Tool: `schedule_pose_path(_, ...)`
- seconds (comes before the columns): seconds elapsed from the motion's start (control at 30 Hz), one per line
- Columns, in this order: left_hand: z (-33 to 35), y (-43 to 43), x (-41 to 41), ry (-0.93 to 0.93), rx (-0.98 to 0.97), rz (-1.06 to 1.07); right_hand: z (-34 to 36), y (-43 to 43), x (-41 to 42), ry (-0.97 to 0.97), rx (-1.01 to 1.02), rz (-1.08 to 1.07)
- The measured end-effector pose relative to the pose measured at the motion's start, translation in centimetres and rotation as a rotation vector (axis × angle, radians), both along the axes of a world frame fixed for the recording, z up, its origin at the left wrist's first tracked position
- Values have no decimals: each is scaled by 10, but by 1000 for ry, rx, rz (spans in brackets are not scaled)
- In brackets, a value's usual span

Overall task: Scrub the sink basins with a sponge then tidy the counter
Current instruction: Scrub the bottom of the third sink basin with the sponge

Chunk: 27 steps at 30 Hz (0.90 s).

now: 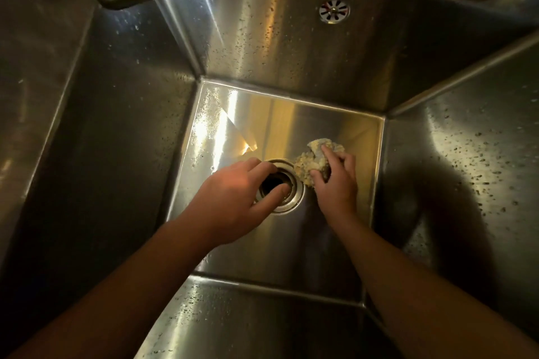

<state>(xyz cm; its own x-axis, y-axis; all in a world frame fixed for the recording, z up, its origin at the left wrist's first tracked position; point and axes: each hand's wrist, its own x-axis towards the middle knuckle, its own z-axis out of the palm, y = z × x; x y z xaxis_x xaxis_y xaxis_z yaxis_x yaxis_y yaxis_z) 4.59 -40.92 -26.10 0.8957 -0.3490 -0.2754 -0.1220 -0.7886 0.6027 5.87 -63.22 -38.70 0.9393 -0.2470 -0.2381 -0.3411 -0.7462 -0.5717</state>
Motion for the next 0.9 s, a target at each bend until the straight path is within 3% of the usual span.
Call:
schedule_pose_path(0.17,11,14,9,40,51,47,2,13,27,-27,28,23)
schedule_pose_path(0.5,74,70,-1,-105,118,194,-5,59,69,-49,96,276)
schedule_pose_path(0.7,63,82,-24,-59,156,300,-13,114,102,-37,123,437)
schedule_pose_path(0.9,53,82,-17,-23,138,321,-16,157,120,-90,25,579)
